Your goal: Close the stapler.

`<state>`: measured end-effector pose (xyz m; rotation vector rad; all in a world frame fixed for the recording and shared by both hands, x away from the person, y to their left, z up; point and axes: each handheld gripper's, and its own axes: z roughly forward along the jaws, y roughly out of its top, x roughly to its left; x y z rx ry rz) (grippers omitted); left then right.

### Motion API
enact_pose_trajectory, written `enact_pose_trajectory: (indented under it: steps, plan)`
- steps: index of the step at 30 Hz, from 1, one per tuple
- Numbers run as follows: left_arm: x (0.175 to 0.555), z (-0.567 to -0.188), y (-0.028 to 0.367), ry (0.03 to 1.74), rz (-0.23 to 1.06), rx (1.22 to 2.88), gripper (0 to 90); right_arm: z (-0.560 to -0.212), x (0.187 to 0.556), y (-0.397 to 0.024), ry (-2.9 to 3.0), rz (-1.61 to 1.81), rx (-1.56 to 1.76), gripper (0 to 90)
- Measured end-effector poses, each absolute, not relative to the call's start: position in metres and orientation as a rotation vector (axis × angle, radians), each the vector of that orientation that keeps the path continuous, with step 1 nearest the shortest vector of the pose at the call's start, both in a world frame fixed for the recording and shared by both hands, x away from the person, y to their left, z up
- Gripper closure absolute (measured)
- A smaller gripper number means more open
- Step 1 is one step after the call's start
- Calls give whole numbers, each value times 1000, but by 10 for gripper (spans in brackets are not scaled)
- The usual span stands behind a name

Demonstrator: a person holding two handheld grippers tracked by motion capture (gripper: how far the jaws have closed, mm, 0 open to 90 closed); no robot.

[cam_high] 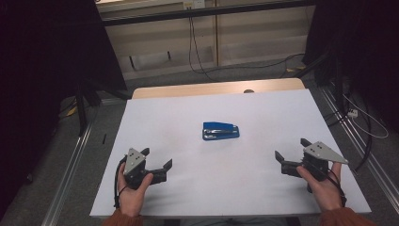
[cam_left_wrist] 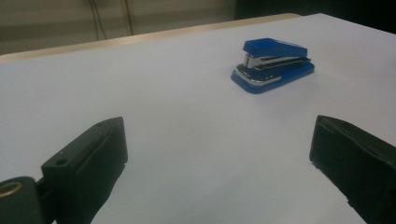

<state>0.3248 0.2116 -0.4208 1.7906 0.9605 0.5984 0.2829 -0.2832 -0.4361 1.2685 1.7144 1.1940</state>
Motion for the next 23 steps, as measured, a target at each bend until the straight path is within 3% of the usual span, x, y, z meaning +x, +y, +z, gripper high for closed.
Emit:
enact_pose_trajectory:
  steps: [10,23]
  plan:
    - [312,-422,218,967,634,1779,43,-440,265,-285,1709,1185,1277,15]
    - [317,-423,214,954,573,1793,43,-444,267,-283,1716,1198,1280,16]
